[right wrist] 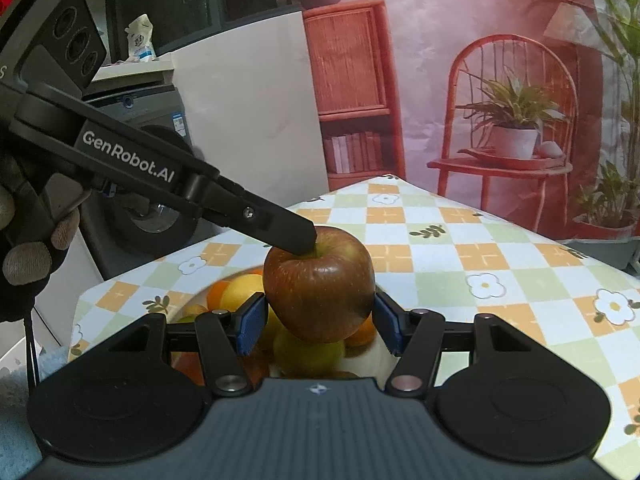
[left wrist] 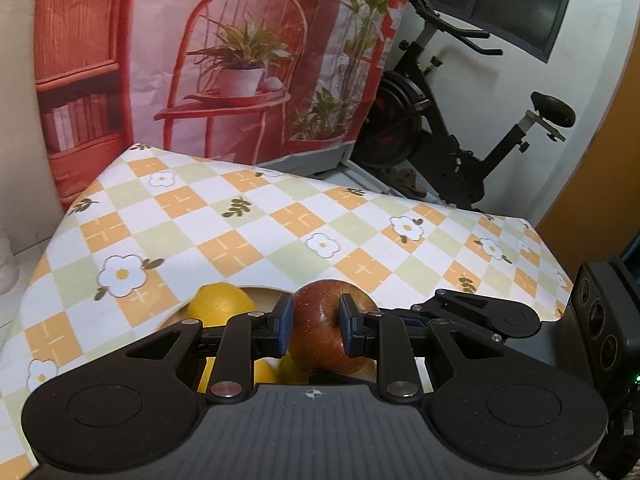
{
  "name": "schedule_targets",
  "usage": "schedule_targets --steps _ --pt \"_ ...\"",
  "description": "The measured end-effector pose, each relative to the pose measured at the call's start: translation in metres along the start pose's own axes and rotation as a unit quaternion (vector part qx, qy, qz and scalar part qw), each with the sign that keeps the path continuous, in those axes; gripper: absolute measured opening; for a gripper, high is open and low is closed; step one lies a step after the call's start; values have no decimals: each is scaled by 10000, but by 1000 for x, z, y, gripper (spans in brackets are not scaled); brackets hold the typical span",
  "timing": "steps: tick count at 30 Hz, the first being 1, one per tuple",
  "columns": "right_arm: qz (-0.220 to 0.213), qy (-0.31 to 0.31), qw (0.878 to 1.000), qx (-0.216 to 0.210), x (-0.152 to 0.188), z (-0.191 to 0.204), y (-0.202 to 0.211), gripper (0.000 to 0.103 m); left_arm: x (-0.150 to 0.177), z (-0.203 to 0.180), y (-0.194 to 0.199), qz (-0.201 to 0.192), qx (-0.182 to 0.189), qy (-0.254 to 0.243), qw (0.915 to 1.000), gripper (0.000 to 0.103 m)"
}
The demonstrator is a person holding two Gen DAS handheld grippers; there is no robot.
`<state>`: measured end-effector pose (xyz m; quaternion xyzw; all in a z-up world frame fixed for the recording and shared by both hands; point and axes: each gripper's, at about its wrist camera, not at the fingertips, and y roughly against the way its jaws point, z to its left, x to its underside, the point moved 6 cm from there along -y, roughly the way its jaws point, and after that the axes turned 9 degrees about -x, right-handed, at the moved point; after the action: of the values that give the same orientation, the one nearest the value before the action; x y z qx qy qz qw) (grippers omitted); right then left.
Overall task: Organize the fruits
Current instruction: 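Lift the red apple with both tools and carry it over the plate, then set the red apple on top of the fruit pile and open both tools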
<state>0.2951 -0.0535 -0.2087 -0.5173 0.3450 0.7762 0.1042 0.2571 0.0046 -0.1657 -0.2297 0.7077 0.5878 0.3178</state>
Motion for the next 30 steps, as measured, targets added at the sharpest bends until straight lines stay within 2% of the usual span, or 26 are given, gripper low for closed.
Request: schedule_targets --steps 10,30 --pt "121 134 9998 -97 -3 3 -24 60 -3 17 -6 106 -74 177 9998 26" --pt "183 246 9995 -85 0 0 -25 60 -3 16 -5 67 -240 131 9996 26"
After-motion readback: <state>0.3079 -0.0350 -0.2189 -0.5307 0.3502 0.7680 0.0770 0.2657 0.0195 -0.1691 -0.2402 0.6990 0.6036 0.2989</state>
